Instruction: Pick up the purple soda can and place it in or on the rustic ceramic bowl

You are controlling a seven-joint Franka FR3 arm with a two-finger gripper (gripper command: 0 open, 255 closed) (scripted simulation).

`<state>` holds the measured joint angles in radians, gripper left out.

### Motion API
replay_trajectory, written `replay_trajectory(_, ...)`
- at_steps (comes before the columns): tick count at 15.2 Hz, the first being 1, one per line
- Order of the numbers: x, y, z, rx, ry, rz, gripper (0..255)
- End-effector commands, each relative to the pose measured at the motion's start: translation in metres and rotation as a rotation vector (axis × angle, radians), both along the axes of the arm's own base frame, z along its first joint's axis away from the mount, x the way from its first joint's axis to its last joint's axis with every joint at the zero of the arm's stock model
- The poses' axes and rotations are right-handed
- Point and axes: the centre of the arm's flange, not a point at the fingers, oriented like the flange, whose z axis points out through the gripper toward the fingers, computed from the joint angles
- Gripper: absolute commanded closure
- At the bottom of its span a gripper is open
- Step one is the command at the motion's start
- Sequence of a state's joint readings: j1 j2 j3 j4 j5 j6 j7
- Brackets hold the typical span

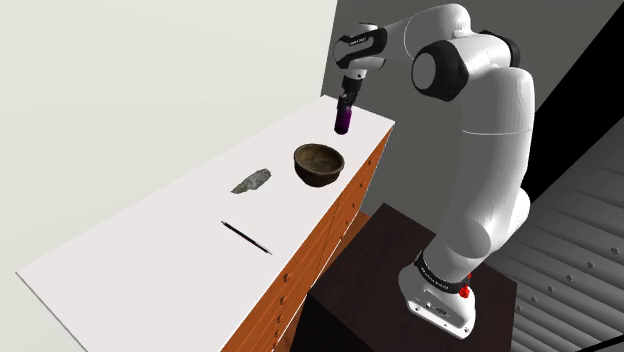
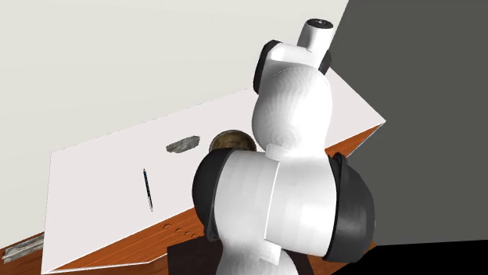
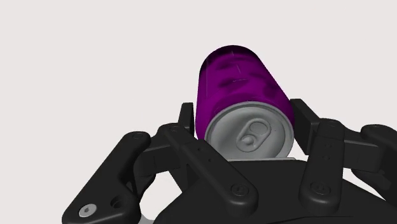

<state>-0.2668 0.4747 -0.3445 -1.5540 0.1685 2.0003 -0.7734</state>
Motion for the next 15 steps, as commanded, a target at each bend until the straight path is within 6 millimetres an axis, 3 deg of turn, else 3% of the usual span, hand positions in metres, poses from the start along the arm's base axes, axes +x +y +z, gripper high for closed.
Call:
replay_trajectory(1, -0.001, 0.0, 0.01, 0.0, 0.0, 0.0, 255)
replay_trajectory(9, -0.001, 0.0, 0.052, 0.0, 0.0, 0.0, 255)
replay_trajectory(10, 0.0, 0.0, 0.047, 0.0, -0.001, 0.0, 255)
replay_trajectory(11, 0.0, 0.0, 0.047, 0.0, -0.001, 0.0, 0)
replay_trajectory(15, -0.013, 0.036, 0.016, 0.026, 0.021, -0.23, 0)
